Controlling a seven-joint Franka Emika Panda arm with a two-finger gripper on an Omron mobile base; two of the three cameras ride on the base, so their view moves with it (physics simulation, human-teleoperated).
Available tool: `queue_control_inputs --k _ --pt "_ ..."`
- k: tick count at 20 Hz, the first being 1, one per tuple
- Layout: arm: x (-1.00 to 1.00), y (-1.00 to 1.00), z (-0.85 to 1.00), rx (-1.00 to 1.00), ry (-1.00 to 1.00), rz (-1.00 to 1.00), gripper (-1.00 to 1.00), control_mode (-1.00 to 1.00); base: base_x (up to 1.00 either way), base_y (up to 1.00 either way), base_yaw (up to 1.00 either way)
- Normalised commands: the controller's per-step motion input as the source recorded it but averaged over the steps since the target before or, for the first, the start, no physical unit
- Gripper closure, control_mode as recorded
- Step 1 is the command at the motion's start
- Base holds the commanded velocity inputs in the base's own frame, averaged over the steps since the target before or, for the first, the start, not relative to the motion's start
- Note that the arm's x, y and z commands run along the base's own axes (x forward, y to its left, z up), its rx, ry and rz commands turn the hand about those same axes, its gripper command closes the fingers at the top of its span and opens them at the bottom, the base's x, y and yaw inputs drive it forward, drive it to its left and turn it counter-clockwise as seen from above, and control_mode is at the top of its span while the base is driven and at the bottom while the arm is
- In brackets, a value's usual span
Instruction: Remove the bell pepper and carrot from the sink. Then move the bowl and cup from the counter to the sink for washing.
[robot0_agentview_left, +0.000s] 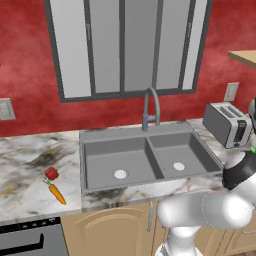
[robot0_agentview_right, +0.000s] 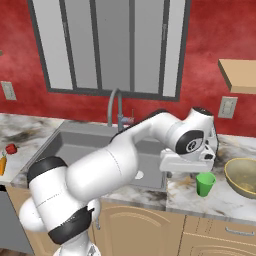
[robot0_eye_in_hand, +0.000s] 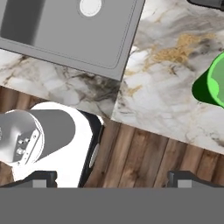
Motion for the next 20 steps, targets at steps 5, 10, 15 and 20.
queue_control_inputs --k 5,10,15,20 --pt "0.20 -0.15 -0.16 -0.01 0.00 0.00 -1.00 -1.00 0.00 0.00 0.00" --pt "0.14 -0.16 -0.15 -0.01 0.00 0.00 -1.00 -1.00 0.00 0.00 0.00" --pt "0.06 -0.12 -0.16 0.00 0.00 0.00 -1.00 -1.00 0.00 0.00 0.00" --pt "0.13 -0.10 -0.15 0.00 0.00 0.00 -1.00 -1.00 0.00 0.00 0.00"
